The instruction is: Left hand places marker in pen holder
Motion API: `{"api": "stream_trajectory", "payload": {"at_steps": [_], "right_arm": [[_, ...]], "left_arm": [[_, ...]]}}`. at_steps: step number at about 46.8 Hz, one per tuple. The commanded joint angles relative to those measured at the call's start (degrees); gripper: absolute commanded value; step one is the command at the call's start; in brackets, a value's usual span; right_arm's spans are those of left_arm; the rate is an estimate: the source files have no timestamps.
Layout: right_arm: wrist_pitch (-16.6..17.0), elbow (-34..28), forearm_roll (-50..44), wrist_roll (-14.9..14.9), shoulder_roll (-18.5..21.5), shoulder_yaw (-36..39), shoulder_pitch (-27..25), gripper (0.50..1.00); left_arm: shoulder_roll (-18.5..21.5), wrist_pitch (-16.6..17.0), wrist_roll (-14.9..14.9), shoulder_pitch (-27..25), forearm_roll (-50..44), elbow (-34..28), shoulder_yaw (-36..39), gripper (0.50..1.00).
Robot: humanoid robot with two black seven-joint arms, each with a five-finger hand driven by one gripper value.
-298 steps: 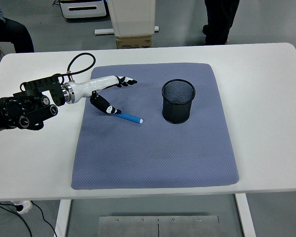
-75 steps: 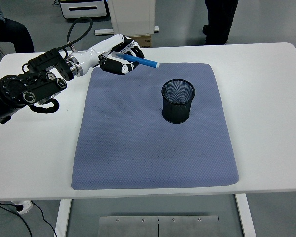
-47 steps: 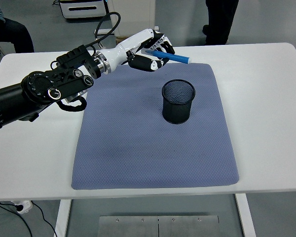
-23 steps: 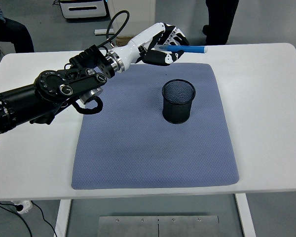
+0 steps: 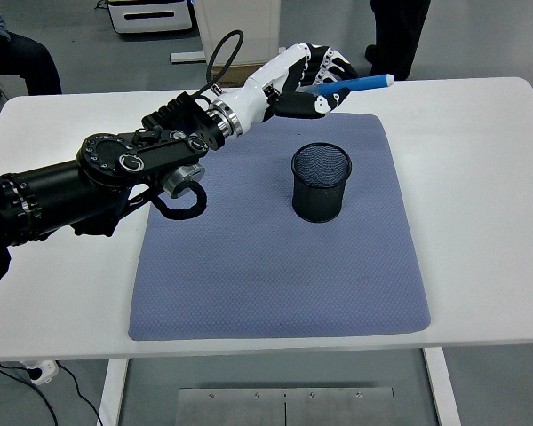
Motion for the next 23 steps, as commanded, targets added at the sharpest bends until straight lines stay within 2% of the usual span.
{"api": "stream_trajectory", "payload": {"at_steps": [1, 12, 23], "right_arm": [[0.0, 0.0, 0.0, 0.0, 0.0, 0.0, 0.0, 1.0], [0.0, 0.0, 0.0, 0.0, 0.0, 0.0, 0.0, 1.0], [0.0, 0.1, 0.0, 0.0, 0.0, 0.0, 0.0, 1.0]], "left_arm": [[0.0, 0.2, -0.1, 0.2, -2.7, -1.2, -0.2, 0.5], [-0.4, 0.4, -0.4, 0.7, -7.4, -3.9, -0.4, 0.5], [-0.4, -0.1, -1.0, 3.5, -9.9, -5.0, -2.3, 0.5]]}}
